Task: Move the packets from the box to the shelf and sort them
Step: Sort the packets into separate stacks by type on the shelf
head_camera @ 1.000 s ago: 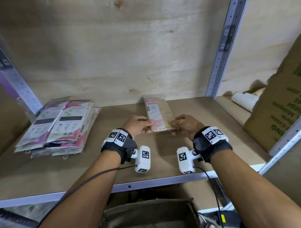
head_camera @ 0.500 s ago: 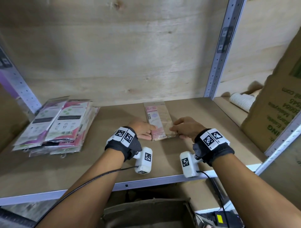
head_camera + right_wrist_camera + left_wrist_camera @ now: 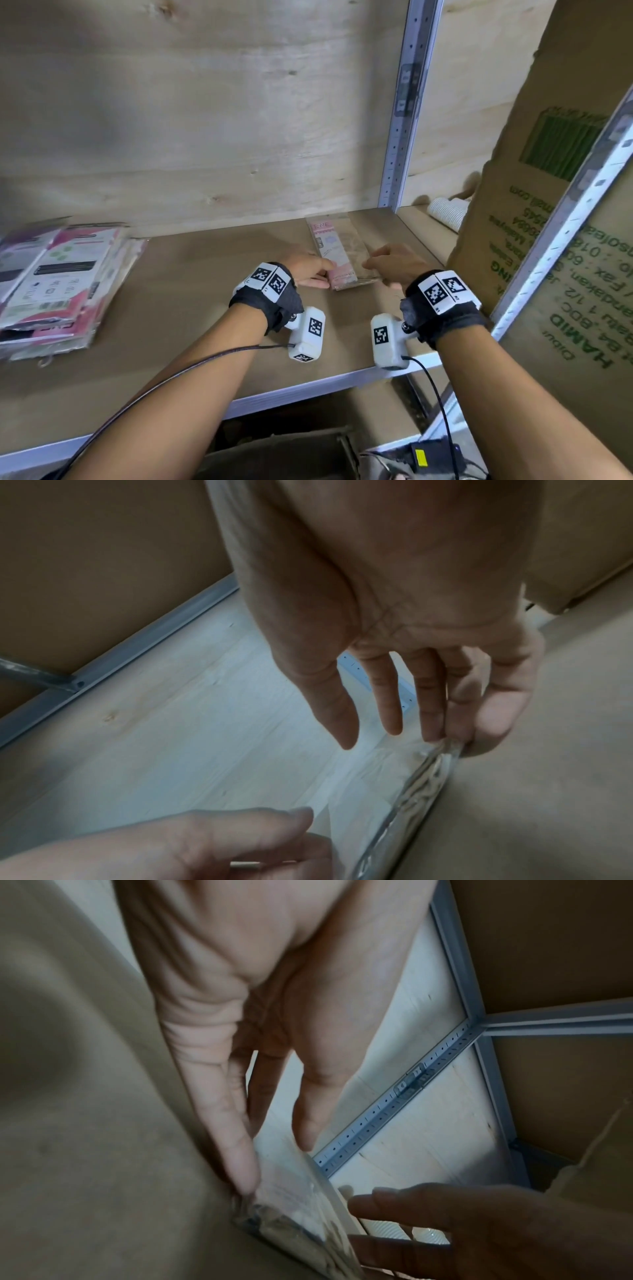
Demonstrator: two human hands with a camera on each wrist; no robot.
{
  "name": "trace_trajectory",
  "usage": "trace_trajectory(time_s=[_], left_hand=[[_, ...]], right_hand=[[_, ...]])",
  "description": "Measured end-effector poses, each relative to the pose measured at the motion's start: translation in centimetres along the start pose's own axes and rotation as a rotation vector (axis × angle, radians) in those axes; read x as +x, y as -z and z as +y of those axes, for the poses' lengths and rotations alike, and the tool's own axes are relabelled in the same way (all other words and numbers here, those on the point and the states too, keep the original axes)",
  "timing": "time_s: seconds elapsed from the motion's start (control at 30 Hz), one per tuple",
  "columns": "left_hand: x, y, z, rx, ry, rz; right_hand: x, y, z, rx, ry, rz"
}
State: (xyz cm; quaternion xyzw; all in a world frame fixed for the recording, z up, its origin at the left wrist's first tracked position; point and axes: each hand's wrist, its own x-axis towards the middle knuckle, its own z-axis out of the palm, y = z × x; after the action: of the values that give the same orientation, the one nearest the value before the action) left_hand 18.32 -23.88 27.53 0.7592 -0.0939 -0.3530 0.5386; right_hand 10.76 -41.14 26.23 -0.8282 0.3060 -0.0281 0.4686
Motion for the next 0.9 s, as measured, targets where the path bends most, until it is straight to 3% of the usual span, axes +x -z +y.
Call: trace_trajectory(time_s=[0.27, 0.53, 0.67, 0.9], left_hand=[[1.8, -3.7, 1.3, -0.037, -0.037, 0.011], [1.9, -3.2, 1.3, -0.021, -0.064, -0.012], [1.2, -0.9, 0.6, 0.008, -0.156, 0.112], [-2.4, 8.3, -2.4, 0.017, -0.279, 0.416]], right_hand=[[1.2, 2.1, 1.8, -0.019, -0.026, 0.063], [1.4, 2.9, 2.4, -0.040, -0.008, 0.139], [-0.2, 2.3, 1.4, -0.126, 0.056, 0.308], [-4.1, -3.3, -3.5, 0.158, 0.266, 0.052]])
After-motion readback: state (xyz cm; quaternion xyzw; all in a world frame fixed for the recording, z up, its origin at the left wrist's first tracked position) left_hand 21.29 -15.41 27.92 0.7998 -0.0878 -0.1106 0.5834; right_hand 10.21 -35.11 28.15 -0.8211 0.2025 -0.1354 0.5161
